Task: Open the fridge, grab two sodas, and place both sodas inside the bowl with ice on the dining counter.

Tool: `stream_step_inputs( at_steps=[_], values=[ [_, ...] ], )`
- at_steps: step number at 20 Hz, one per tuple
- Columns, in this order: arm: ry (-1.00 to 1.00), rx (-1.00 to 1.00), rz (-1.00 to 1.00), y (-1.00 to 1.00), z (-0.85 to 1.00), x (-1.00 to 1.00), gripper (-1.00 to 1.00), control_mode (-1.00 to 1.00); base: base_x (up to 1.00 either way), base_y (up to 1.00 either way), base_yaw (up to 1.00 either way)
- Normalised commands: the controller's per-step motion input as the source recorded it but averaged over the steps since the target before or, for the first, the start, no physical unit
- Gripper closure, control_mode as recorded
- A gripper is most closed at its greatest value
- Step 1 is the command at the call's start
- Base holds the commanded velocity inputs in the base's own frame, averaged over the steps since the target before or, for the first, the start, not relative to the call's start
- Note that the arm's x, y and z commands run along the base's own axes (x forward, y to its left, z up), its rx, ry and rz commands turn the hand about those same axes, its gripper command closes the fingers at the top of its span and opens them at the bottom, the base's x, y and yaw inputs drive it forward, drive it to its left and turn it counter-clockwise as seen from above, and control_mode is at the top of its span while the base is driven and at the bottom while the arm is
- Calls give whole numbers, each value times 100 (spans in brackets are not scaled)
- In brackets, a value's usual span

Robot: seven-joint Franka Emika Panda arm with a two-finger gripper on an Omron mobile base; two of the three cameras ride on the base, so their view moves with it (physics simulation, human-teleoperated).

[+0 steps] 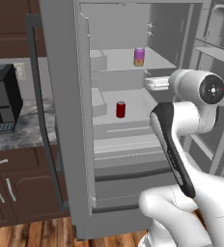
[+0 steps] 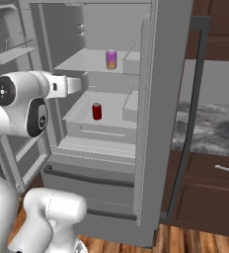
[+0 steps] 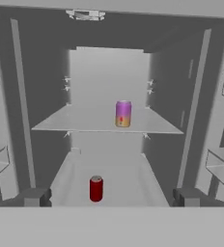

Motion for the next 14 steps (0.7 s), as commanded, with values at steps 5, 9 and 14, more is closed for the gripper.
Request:
stream_step_inputs(
  at_steps=[5, 9, 14],
  values=[
    [-3, 4, 3, -2, 0, 56, -100, -100, 0, 0, 0],
    [-14, 12, 5, -3, 0, 52, -100, -100, 0, 0, 0],
    [-11, 7, 1, -15, 1, 41, -100, -100, 0, 0, 0]
  ],
)
